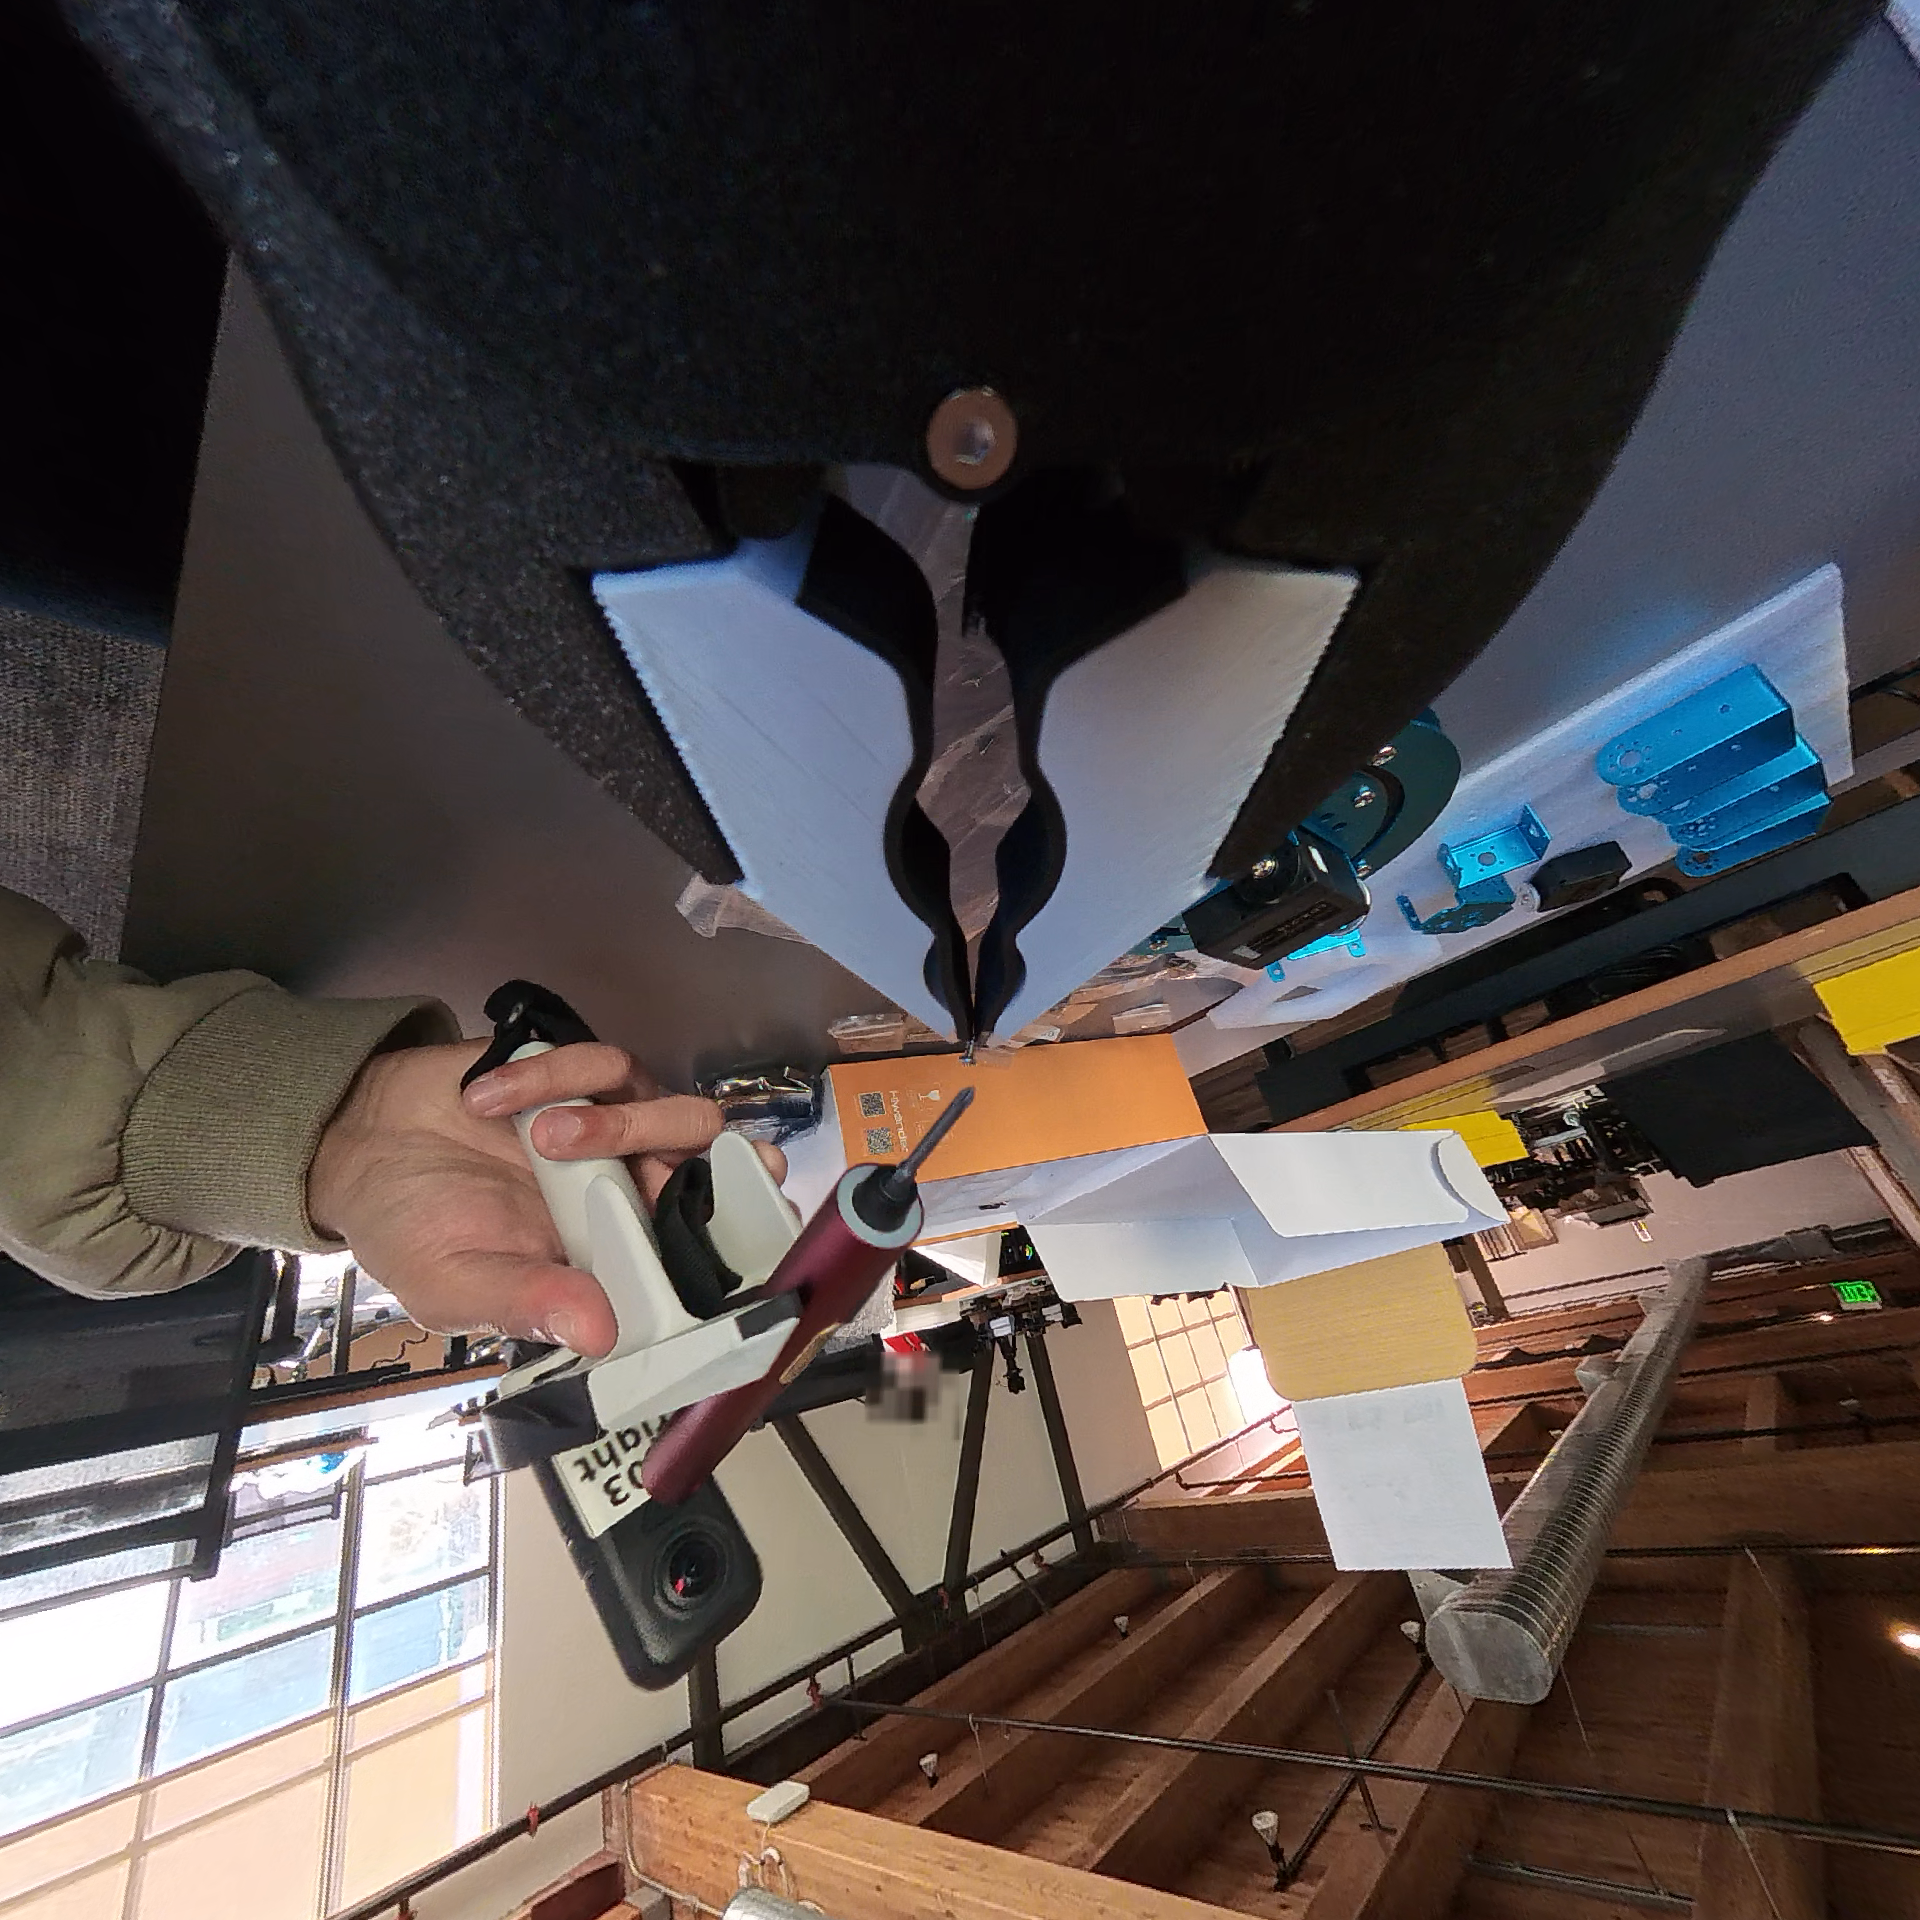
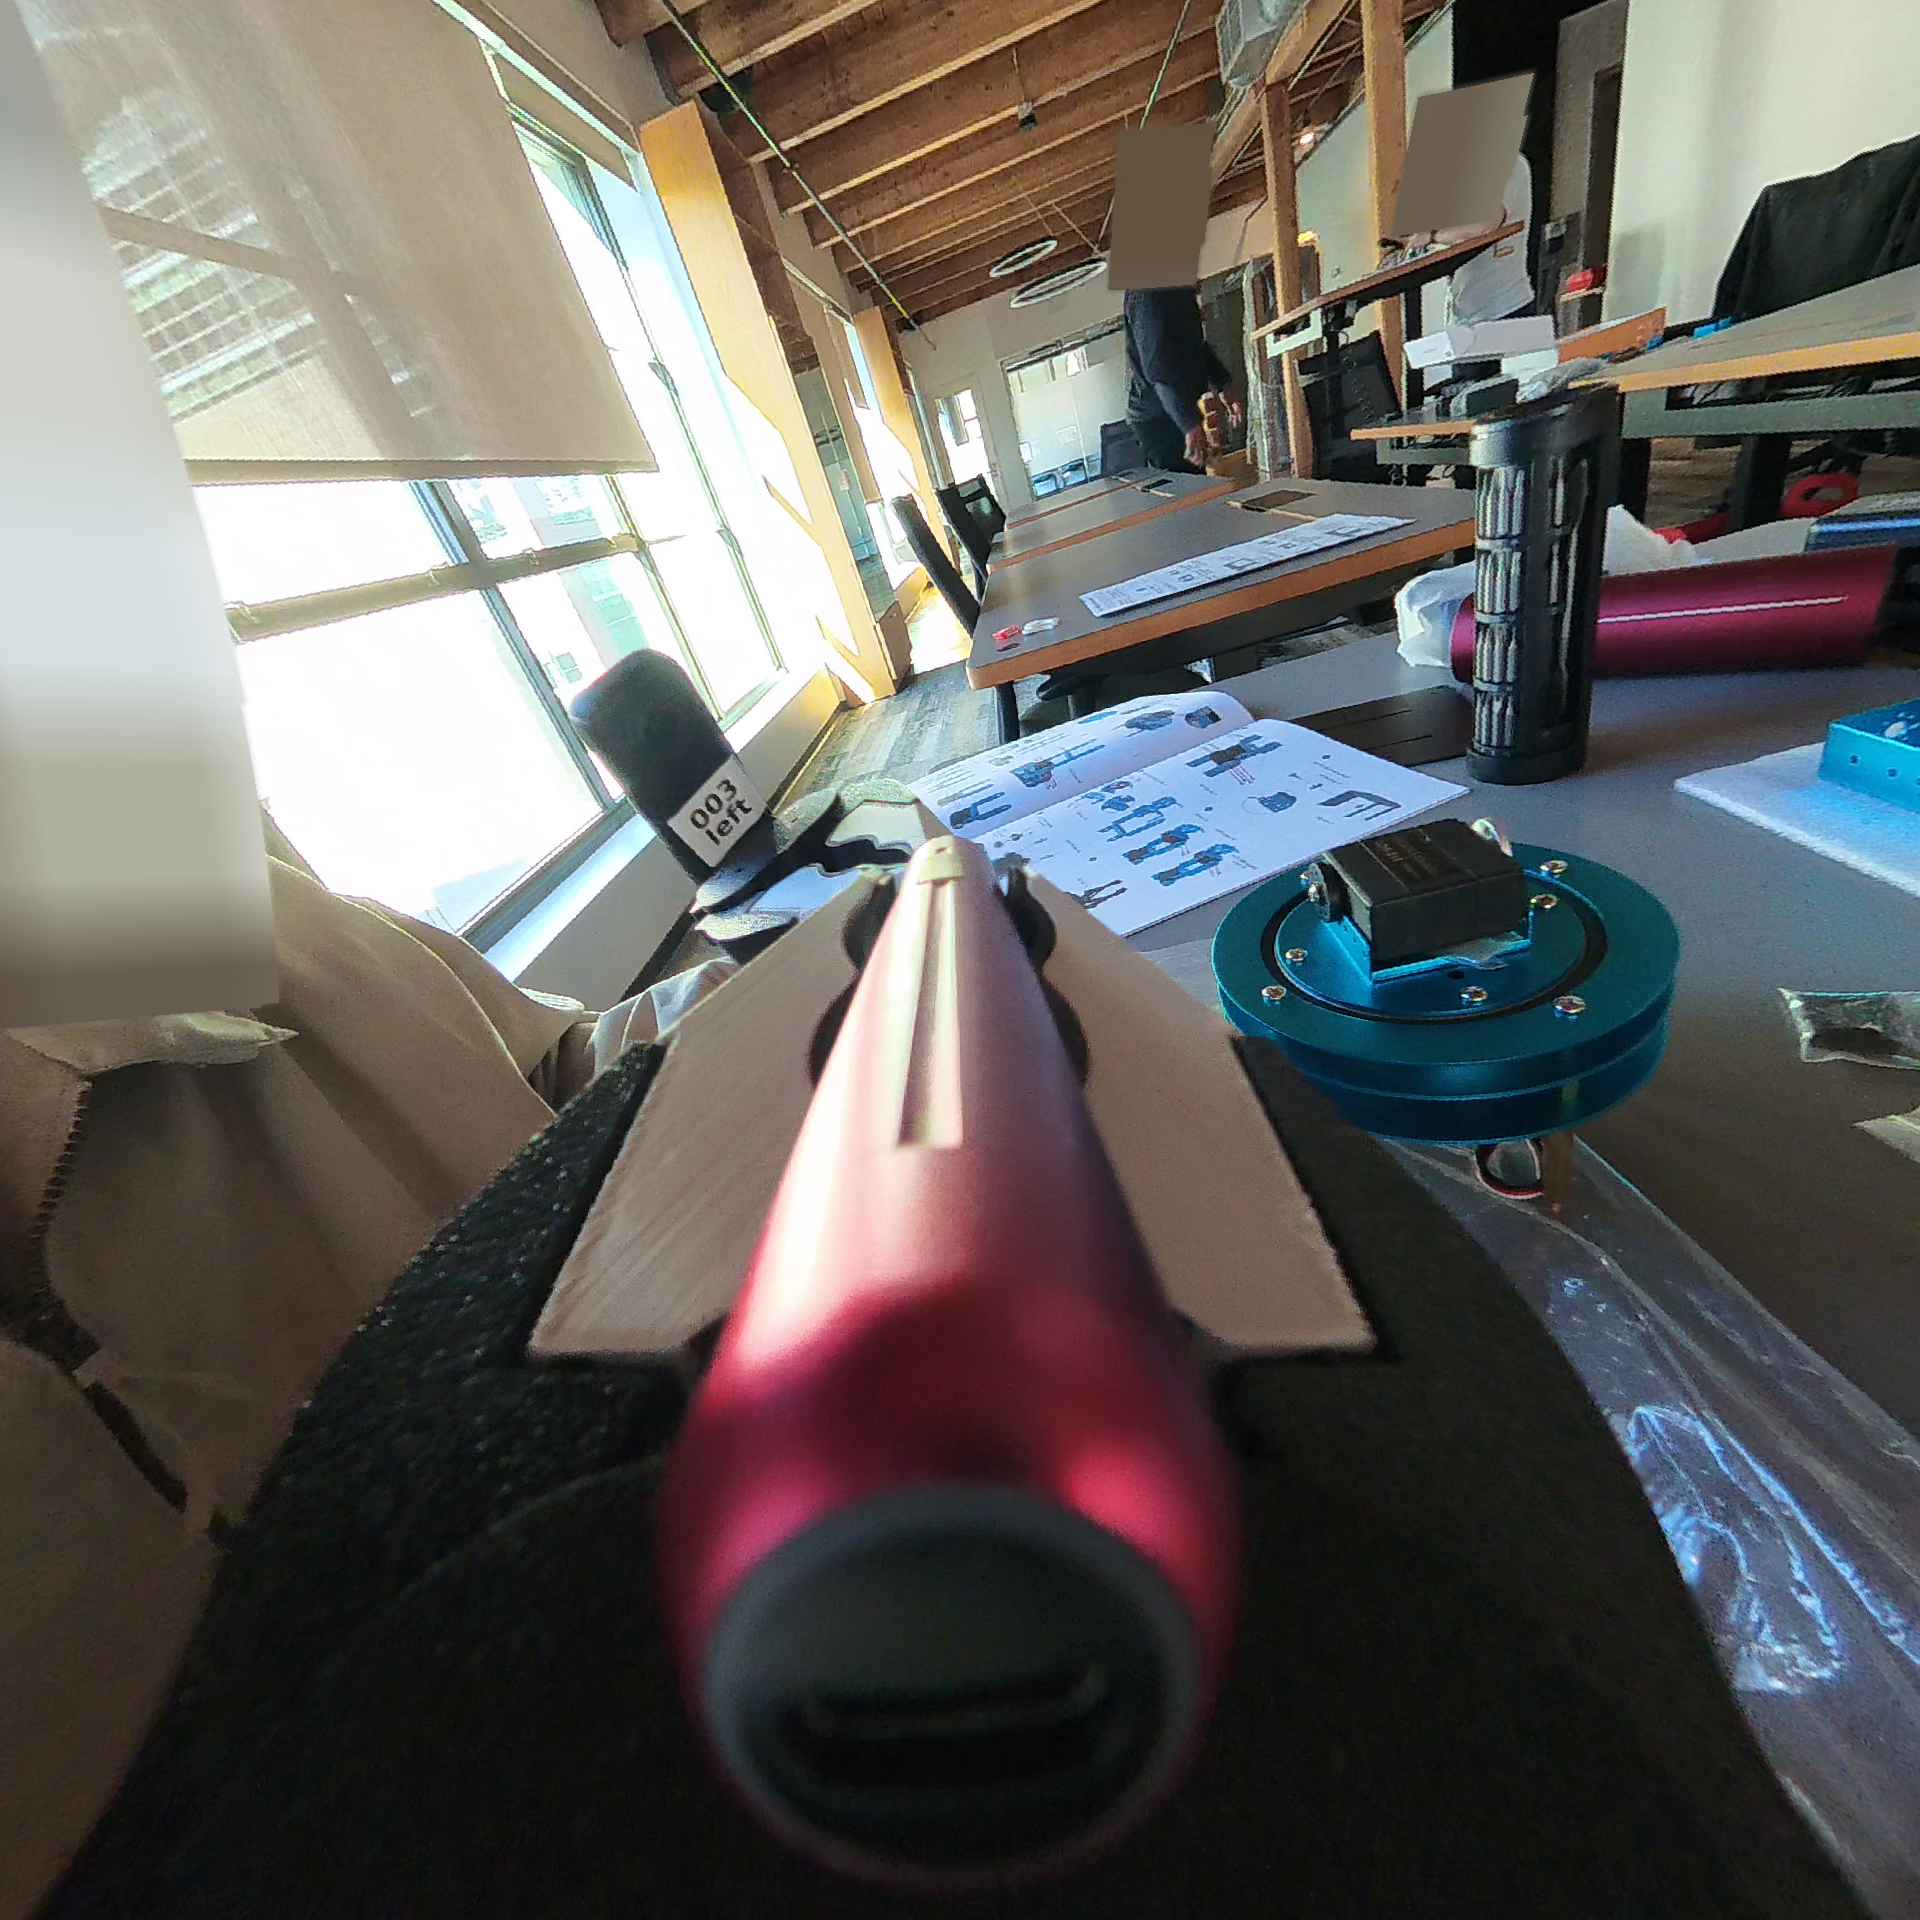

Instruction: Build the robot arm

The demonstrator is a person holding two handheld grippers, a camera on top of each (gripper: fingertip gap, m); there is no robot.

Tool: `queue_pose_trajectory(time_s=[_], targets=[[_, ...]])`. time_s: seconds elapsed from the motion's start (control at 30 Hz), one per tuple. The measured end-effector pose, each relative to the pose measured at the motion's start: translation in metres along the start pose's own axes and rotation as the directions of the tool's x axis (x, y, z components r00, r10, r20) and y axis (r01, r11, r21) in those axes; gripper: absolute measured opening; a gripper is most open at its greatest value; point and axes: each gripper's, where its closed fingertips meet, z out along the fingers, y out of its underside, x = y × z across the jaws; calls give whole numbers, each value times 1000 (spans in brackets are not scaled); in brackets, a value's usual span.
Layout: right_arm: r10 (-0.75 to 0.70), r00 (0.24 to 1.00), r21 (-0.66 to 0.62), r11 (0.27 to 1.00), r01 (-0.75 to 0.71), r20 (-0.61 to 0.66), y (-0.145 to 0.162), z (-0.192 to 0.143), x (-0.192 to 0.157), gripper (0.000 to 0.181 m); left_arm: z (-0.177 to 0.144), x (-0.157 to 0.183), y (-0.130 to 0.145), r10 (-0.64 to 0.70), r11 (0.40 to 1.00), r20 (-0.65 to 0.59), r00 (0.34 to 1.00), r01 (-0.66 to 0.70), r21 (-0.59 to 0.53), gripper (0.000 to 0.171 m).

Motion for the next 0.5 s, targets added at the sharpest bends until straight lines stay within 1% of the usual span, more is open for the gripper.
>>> queue_pose_trajectory(time_s=[0.03,0.1,0.17,0.3,0.4,0.47,0.5], targets=[[-11,1000,-2,1000,11,-4,0,-1,0,119,0,0,1,5,1000,1,1000,-5,-2,0],[-22,1000,-18,1000,22,-13,2,-1,0,120,0,0,1,11,1000,1,1000,-11,-5,0],[-40,999,-28,999,39,-13,3,0,-2,119,1,0,2,18,1000,5,1000,-18,-11,0],[-83,996,-63,995,80,-39,7,0,-2,61,1,0,4,50,999,8,999,-50,-15,0],[-149,987,-92,986,143,-62,9,0,-3,17,1,-6,6,135,991,64,989,-133,-31,0],[-217,971,-131,970,203,-97,12,-1,-1,17,1,-13,11,230,972,119,966,-221,-81,0],[-264,957,-151,958,246,-117,13,-2,0,17,2,-17,16,299,951,139,944,-283,-122,0]])
